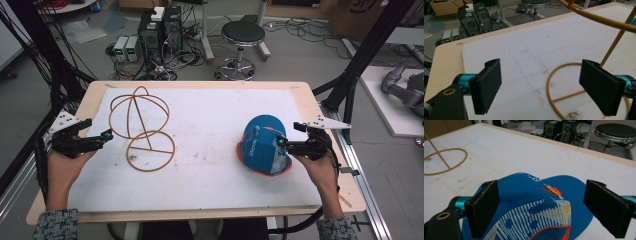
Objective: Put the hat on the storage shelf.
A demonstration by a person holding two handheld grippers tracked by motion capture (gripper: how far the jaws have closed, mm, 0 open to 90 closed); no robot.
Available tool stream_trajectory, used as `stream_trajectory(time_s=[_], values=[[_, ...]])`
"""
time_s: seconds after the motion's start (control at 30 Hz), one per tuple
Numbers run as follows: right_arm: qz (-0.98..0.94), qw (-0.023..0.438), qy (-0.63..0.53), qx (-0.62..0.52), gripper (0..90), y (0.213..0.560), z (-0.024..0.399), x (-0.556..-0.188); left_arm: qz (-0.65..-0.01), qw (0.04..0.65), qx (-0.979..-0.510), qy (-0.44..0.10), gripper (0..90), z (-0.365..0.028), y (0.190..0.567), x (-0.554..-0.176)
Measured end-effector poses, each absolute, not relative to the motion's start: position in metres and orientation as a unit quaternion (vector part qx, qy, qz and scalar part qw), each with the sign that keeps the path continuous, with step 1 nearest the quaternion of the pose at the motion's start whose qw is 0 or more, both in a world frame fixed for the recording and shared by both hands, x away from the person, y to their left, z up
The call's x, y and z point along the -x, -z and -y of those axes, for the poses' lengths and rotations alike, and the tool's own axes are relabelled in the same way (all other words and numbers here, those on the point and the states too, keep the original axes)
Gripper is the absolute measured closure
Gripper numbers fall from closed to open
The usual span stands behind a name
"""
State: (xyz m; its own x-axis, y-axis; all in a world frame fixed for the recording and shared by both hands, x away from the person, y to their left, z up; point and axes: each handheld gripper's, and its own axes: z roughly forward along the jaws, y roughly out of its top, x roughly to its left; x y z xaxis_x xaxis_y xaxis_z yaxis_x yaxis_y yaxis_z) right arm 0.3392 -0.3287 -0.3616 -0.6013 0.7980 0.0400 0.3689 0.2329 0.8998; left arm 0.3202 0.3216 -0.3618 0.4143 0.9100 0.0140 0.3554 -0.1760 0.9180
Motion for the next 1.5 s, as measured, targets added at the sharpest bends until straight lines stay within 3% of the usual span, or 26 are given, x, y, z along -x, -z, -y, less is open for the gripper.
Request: stream_trajectory(time_s=[0.93,1.1,1.5], values=[[-0.787,0.190,-0.474,-0.348,14.6,0.382,0.302,-0.347,-0.450,0.456,-0.705,-0.304,19.1,-0.323,0.363,-0.320],[-0.798,0.194,-0.453,-0.348,24.7,0.388,0.298,-0.351,-0.449,0.455,-0.704,-0.308,20.1,-0.325,0.362,-0.317],[-0.833,0.205,-0.407,-0.313,64.6,0.394,0.283,-0.353,-0.456,0.455,-0.698,-0.311,21.5,-0.333,0.362,-0.311]])
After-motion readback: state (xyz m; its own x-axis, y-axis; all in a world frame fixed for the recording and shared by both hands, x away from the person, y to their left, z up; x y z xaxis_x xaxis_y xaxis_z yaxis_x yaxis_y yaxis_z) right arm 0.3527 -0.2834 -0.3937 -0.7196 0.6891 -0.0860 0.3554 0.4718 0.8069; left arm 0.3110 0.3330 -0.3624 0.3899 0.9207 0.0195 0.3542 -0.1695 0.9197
